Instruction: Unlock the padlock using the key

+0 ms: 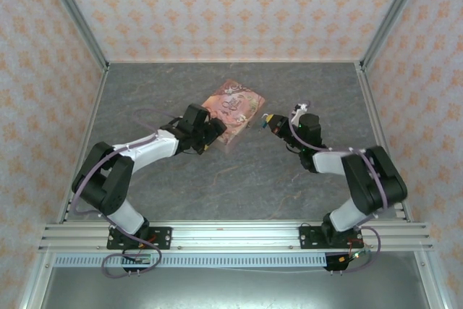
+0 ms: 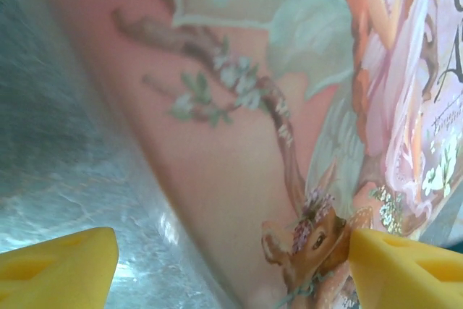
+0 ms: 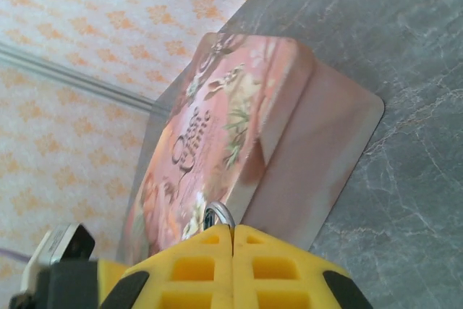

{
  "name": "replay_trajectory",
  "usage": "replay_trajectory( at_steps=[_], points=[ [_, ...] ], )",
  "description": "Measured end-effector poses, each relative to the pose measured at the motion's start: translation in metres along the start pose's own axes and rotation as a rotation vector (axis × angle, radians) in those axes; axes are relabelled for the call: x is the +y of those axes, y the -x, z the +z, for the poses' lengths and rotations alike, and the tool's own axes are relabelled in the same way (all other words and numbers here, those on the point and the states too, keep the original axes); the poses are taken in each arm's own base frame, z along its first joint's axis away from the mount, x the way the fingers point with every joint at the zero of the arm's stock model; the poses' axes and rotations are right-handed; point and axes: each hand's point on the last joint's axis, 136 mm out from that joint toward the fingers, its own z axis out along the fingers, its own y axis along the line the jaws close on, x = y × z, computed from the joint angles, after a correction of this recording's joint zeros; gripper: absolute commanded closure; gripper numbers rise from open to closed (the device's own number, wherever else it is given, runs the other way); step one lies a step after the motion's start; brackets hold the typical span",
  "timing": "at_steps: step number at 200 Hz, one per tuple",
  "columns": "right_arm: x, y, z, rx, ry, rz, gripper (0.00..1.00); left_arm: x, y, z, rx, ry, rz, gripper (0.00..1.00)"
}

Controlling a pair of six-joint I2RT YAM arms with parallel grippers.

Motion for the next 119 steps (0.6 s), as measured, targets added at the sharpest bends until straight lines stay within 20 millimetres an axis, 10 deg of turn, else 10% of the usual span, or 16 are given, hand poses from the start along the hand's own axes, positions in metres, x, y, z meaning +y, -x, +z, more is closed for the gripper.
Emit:
replay_trajectory(
  at_steps=[119],
  points=[
    [-0.003, -0.084, -0.075, 0.579, -0.278, -0.204, 1.0, -0.005, 0.052, -0.047, -0.181, -0.015, 0.14, 0.05]
  ],
)
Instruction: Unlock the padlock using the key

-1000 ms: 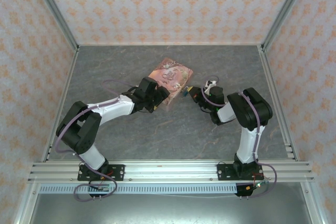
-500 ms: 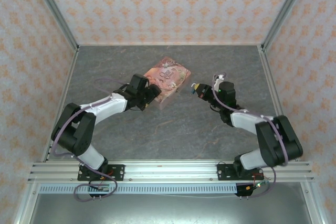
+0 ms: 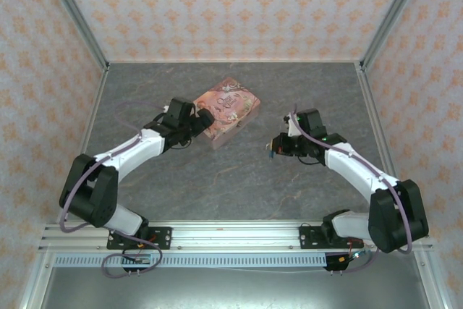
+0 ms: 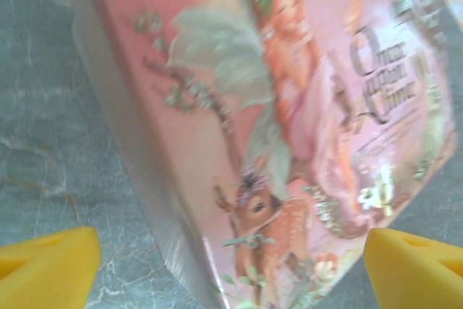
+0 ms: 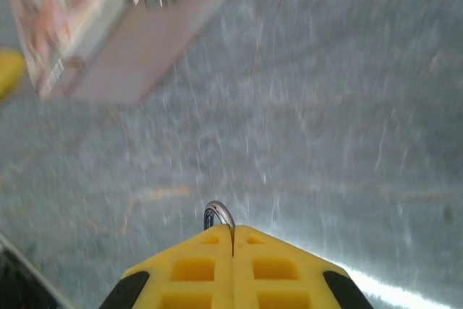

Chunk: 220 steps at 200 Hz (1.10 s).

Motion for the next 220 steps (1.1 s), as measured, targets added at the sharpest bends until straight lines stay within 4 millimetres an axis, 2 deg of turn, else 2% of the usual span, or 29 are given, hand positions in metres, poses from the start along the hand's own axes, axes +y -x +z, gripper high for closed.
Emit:
replay_trajectory(
  at_steps=[21, 36, 76, 101, 125, 156, 174, 195, 220],
  points=[
    [0.002, -0.024, 0.01, 0.106, -0.021, -0.01, 1.0, -0.009, 0.015, -0.015, -0.067, -0.023, 0.021, 0.05],
    [-0.001, -0.034, 0.016, 0.15, -0.036, -0.005, 1.0, -0.014, 0.024, -0.025, -0.113, -0.036, 0.027, 0.04],
    [-0.012, -0.043, 0.031, 0.203, -0.077, 0.01, 1.0, -0.018, 0.041, -0.049, -0.21, -0.053, 0.026, 0.04],
    [-0.02, -0.048, 0.043, 0.234, -0.094, 0.025, 1.0, -0.015, 0.044, -0.057, -0.24, -0.046, 0.023, 0.04],
    [-0.025, -0.05, 0.049, 0.249, -0.102, 0.033, 0.87, -0.009, 0.044, -0.06, -0.256, -0.031, 0.021, 0.04],
    [-0.024, -0.041, 0.048, 0.208, -0.107, 0.013, 0.72, 0.001, 0.044, -0.072, -0.292, -0.022, 0.029, 0.04],
    [-0.021, -0.03, 0.04, 0.151, -0.117, -0.011, 0.68, 0.001, 0.05, -0.086, -0.338, -0.034, 0.036, 0.03],
    [-0.018, -0.008, 0.023, 0.045, -0.123, -0.028, 0.62, -0.002, 0.061, -0.108, -0.411, -0.05, 0.051, 0.01],
    [-0.028, 0.024, -0.01, -0.114, -0.174, -0.045, 0.48, -0.001, 0.074, -0.135, -0.504, -0.046, 0.083, 0.0]
  ],
)
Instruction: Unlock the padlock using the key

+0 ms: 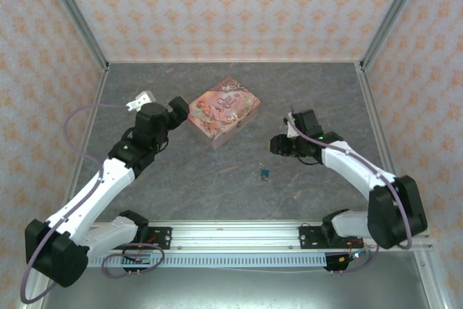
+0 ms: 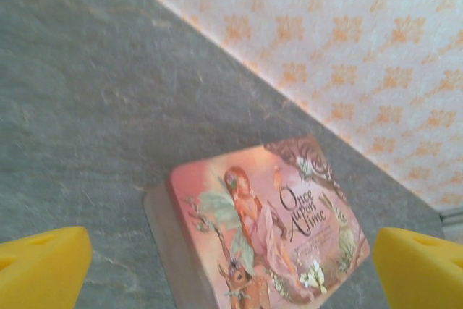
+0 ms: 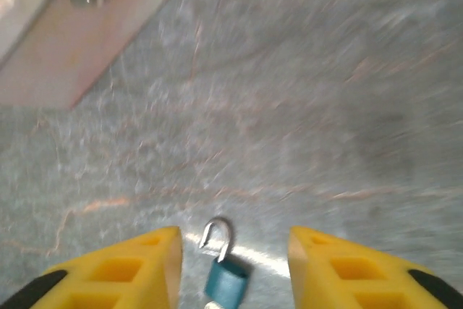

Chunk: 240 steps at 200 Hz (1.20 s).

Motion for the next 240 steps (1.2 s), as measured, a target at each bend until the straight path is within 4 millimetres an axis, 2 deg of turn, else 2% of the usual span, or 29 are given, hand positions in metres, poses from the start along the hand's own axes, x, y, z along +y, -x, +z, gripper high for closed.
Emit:
replay_trajectory(
  at_steps=[39, 52, 58, 79, 96, 111, 138, 157, 178, 200, 220, 240],
  points=[
    [-0.027, 0.06, -0.062, -0.345, -0.157, -0.075, 0.13, 0.013, 0.031, -0.026, -0.16, 0.029, 0.121, 0.0],
    [-0.043, 0.076, -0.08, -0.457, -0.223, -0.068, 0.03, 0.02, 0.038, -0.031, -0.21, 0.054, 0.174, 0.0],
    [-0.052, 0.081, -0.086, -0.495, -0.256, -0.056, 0.0, 0.023, 0.041, -0.033, -0.232, 0.066, 0.196, 0.0],
    [-0.098, 0.089, -0.093, -0.57, -0.383, 0.004, 0.01, 0.037, 0.049, -0.034, -0.304, 0.128, 0.288, 0.0],
    [-0.134, 0.083, -0.087, -0.593, -0.459, 0.055, 0.01, 0.049, 0.047, -0.028, -0.328, 0.178, 0.363, 0.0],
    [-0.159, 0.071, -0.072, -0.593, -0.505, 0.084, 0.01, 0.064, 0.042, -0.019, -0.319, 0.231, 0.426, 0.0],
    [-0.183, 0.055, -0.04, -0.594, -0.524, 0.091, 0.01, 0.091, 0.029, 0.0, -0.283, 0.315, 0.487, 0.0],
    [-0.189, 0.052, -0.024, -0.6, -0.517, 0.076, 0.01, 0.108, 0.019, 0.011, -0.255, 0.355, 0.518, 0.0],
    [-0.188, 0.061, -0.019, -0.646, -0.491, 0.046, 0.01, 0.119, 0.009, 0.023, -0.229, 0.373, 0.552, 0.0],
    [-0.183, 0.07, -0.013, -0.69, -0.451, 0.011, 0.01, 0.122, 0.003, 0.035, -0.217, 0.371, 0.587, 0.0],
    [-0.183, 0.069, -0.003, -0.661, -0.438, -0.002, 0.01, 0.121, -0.003, 0.048, -0.206, 0.356, 0.619, 0.0],
    [-0.18, 0.082, -0.005, -0.676, -0.429, -0.009, 0.01, 0.121, -0.009, 0.063, -0.191, 0.344, 0.658, 0.0]
  ],
)
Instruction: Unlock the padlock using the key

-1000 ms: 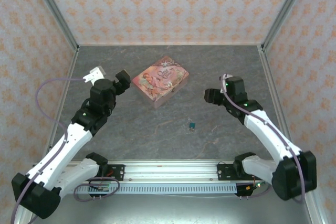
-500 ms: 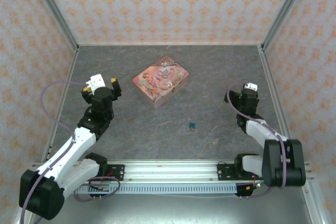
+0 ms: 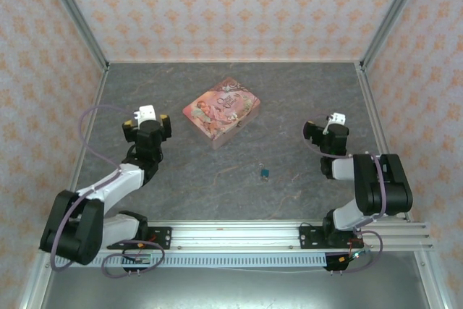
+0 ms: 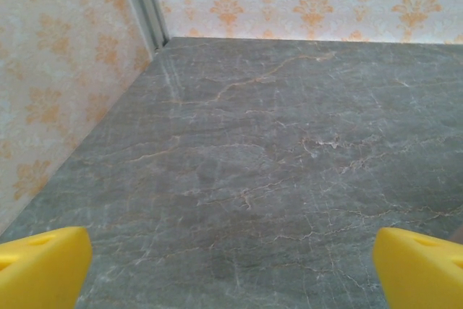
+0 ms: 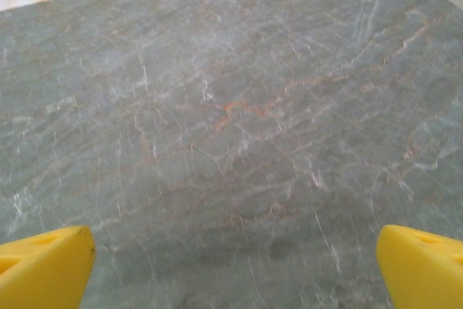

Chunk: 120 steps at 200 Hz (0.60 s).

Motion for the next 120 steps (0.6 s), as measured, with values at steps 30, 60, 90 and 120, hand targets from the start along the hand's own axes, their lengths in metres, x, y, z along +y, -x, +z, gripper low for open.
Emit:
replay_trajectory(
  at_steps=[30, 60, 90, 120],
  points=[
    [0.002, 0.008, 0.002, -0.016, 0.004, 0.001, 0.01, -0.008, -0.013, 0.012, 0.03, -0.035, 0.057, 0.0],
    [0.002, 0.007, 0.002, -0.013, 0.003, -0.004, 0.01, -0.01, -0.011, 0.014, -0.007, -0.084, 0.039, 0.0],
    [0.002, 0.007, 0.002, -0.013, 0.003, -0.006, 0.01, -0.012, -0.04, 0.02, 0.031, -0.113, 0.049, 0.0],
    [0.002, 0.007, 0.002, -0.012, 0.003, -0.006, 0.01, -0.02, -0.054, 0.035, 0.085, -0.151, 0.056, 0.0]
  ],
)
